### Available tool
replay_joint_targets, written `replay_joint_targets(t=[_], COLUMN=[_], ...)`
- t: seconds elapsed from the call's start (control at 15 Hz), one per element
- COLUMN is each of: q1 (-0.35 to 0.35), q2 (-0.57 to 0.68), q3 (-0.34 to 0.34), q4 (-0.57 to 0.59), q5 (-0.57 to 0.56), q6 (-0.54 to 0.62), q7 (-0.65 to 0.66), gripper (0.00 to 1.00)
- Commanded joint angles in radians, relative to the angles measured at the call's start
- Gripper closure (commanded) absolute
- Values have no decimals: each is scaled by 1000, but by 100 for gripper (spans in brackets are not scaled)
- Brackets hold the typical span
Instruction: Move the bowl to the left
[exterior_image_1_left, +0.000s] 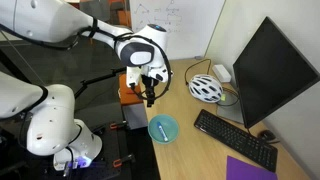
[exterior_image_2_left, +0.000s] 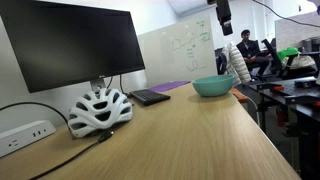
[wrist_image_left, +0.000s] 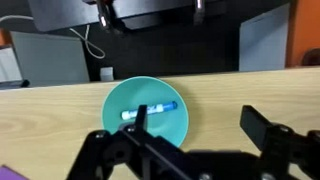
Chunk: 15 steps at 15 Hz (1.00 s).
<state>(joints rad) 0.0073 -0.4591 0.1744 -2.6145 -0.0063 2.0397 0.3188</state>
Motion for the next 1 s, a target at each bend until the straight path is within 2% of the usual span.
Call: replay_joint_targets(t=[0.0, 0.27, 0.4, 0.73, 0.93], q1=[11, 11, 2, -23, -41], q2=[1, 1, 34, 199, 336], q3=[-11, -11, -10, -23, -45], q4=[1, 1, 0, -2, 18], q5=[-5, -5, -11, -32, -86], q6=[-2, -2, 51, 304, 411], q7=[4, 4, 20, 41, 31], gripper=[0, 0, 0, 0, 0])
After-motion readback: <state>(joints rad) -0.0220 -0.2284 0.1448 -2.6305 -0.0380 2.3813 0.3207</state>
